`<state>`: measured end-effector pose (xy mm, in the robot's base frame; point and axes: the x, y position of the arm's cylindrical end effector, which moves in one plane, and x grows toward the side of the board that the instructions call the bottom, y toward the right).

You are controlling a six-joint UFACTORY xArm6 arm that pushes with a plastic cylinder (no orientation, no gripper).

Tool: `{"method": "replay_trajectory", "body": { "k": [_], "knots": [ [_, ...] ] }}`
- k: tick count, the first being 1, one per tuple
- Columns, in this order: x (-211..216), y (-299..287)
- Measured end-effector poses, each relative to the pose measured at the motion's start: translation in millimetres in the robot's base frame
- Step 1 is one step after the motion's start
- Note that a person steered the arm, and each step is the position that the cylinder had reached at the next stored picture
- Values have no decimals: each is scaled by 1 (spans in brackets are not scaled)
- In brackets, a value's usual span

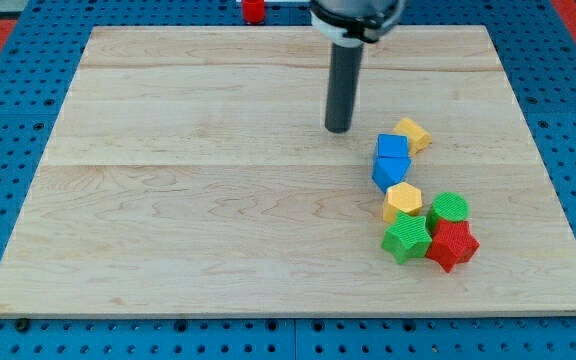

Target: Push the blue blocks and yellow heart slightly towards bottom

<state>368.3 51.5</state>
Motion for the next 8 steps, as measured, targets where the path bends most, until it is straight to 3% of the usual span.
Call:
{"method": "replay_trajectory", "body": {
  "k": [1, 2, 3, 6, 8],
  "knots": [
    [-75, 7],
    [-105, 17],
    [-101, 41],
    [-3, 88],
    [37, 77]
  ]
}}
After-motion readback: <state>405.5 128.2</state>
